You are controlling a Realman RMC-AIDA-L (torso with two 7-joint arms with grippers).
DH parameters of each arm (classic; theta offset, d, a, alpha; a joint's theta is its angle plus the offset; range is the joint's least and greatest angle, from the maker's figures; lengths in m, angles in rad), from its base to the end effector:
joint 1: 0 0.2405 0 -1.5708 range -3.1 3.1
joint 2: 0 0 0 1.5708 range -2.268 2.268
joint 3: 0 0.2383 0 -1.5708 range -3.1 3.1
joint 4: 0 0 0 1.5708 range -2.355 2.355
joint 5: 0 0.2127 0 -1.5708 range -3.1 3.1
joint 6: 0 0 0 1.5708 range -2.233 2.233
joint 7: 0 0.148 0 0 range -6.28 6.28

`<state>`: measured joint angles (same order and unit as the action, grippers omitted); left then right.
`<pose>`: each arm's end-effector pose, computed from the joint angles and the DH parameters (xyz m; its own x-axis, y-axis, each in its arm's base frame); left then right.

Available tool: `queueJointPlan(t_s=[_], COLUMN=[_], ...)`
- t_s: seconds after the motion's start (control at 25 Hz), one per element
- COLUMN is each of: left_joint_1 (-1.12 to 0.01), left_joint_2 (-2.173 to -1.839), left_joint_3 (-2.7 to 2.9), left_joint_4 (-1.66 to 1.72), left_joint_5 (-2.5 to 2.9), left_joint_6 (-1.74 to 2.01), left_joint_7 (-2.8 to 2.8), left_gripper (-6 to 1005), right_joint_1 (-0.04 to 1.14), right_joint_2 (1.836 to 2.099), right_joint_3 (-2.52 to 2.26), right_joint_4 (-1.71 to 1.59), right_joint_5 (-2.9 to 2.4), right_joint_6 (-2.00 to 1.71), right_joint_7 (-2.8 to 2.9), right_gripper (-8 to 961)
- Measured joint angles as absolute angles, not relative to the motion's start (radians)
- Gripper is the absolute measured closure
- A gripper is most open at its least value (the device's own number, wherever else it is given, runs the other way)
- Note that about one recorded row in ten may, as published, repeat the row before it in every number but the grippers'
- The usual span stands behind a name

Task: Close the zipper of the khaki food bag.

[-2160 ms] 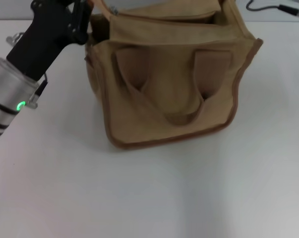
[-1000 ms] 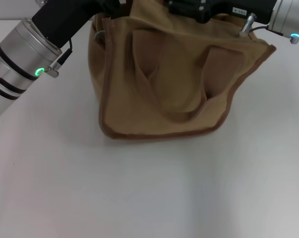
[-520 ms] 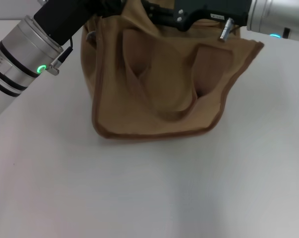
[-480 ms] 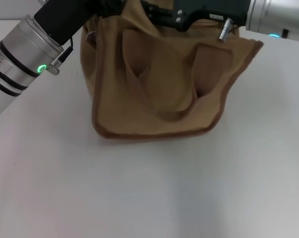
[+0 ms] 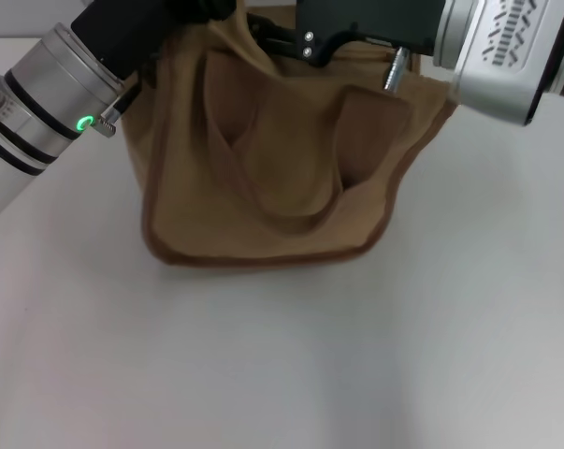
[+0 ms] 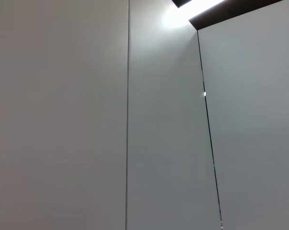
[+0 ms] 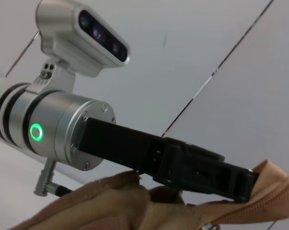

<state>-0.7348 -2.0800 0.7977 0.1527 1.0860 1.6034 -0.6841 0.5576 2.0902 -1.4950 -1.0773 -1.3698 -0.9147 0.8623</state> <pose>-0.1629 0.3666 0.0083 0.4157 -0.2656 0.8699 0.4073 -0.8008 -0.4391 0.0754 0.3839 -0.0200 0.7914 0.5477 -0.2715 0.2658 -0.7083 -0.6540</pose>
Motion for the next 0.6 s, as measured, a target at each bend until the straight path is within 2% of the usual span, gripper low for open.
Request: queueJointPlan(t_s=[0.6], left_joint_1=[-0.743], left_joint_2=[-2.080], left_joint_3=[0.799], left_joint_4=[0.154], left_joint_5=[1.084], left_joint_6=[1.599], left_joint_7=[-0.684], left_gripper=[971], right_joint_1=[0.547], right_joint_2=[2.091], right_joint_3=[-1.546], right_joint_4=[-1.042], right_joint_5=[-1.225], right_joint_6=[-0.837], right_joint_7=[0.749], right_gripper=[254])
